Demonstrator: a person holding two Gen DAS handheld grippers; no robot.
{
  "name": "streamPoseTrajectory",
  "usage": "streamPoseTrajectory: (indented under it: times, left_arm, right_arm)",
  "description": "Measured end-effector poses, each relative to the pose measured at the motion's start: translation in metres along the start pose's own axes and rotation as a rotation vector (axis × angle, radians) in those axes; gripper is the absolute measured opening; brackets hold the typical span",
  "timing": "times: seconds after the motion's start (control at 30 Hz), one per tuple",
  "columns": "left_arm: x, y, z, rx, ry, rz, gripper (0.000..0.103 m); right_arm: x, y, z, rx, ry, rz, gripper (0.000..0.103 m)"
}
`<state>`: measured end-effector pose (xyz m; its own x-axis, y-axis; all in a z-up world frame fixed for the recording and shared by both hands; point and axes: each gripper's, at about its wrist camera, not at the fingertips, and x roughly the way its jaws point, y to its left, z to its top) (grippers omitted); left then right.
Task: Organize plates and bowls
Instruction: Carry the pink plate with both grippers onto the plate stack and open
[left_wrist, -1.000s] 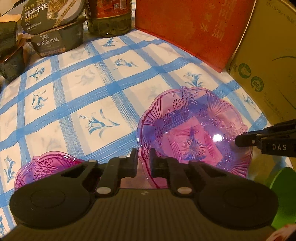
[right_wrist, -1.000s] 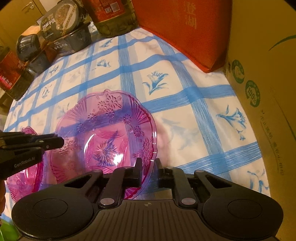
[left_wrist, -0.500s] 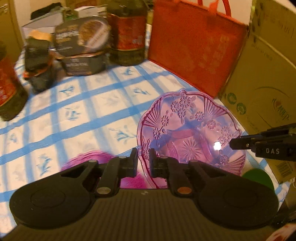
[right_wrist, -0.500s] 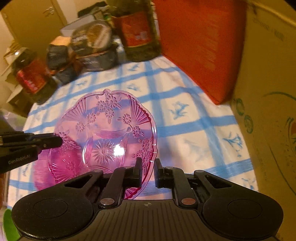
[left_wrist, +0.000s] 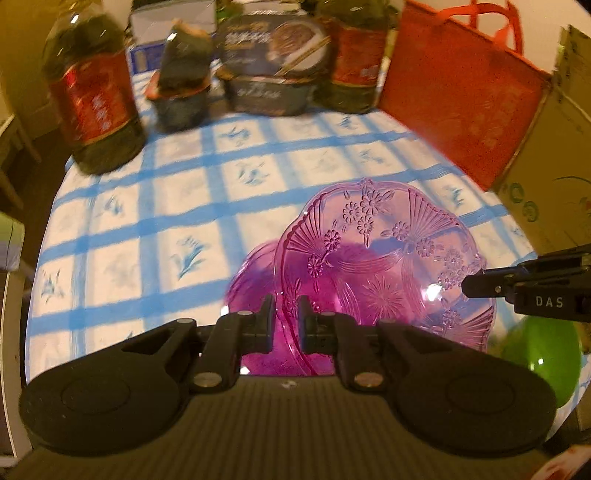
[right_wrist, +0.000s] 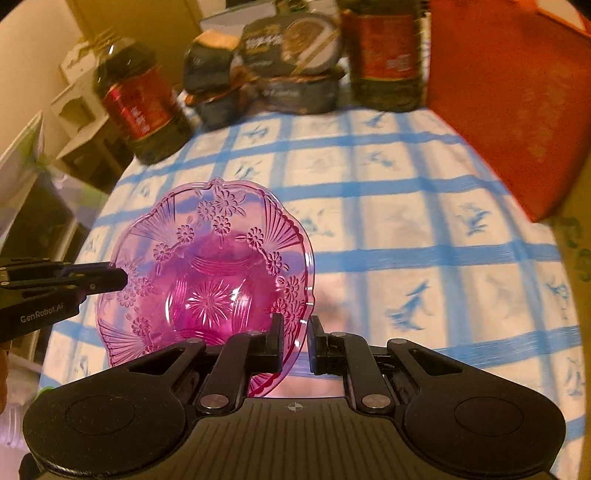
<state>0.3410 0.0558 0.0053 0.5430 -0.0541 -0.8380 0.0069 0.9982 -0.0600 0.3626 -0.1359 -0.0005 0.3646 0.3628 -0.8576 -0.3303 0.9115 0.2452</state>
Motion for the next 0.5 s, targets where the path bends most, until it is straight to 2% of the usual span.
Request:
streamPoseTrajectory:
  times: [0.23,0.5]
  left_arm:
    - [0.025,0.027,-0.015,-0.041,0.040,-0.001,0.010]
    - [0.051,0.037,-0.018,-0.055,0.064,-0.004,0.010]
  right_arm:
    - [0.038,0.012,0.001,-0.021,0.035,-0.013,0.012]
    - [0.063,0.014,0.004,-0.034,0.059,-0.031,0.012]
